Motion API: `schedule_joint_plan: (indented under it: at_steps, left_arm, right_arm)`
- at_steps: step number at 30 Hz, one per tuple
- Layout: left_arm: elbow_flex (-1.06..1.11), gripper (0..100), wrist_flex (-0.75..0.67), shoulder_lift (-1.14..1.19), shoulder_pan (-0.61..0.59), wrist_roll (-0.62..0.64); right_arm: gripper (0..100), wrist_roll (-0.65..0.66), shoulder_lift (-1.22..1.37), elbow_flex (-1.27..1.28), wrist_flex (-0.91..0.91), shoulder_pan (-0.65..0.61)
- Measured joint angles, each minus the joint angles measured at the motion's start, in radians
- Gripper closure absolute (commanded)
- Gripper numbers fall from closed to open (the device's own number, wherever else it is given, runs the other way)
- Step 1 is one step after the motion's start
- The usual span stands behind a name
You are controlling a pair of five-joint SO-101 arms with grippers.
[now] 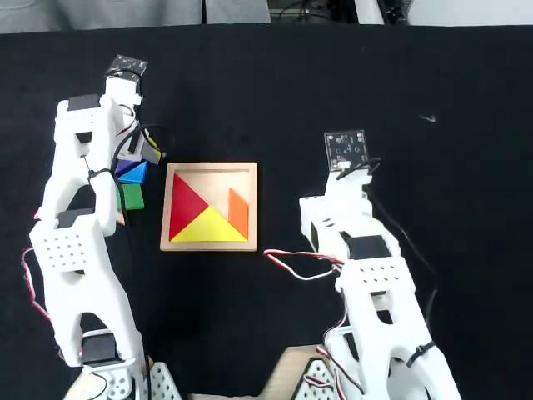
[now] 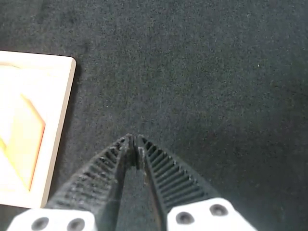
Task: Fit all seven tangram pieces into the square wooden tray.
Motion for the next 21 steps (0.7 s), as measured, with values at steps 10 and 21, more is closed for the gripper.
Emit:
schedule_joint_plan:
  at_steps: [10, 21]
  left_arm:
    - [-0.161, 71, 0.103, 0.051, -0.023, 0.055]
    - [-0.239, 71, 0.213, 0.037, 0.031, 0.061]
  right_arm:
    - [98.3, 0.0, 0.0, 0.0, 0.0, 0.0]
    - [98.3, 0.0, 0.0, 0.0, 0.0, 0.0]
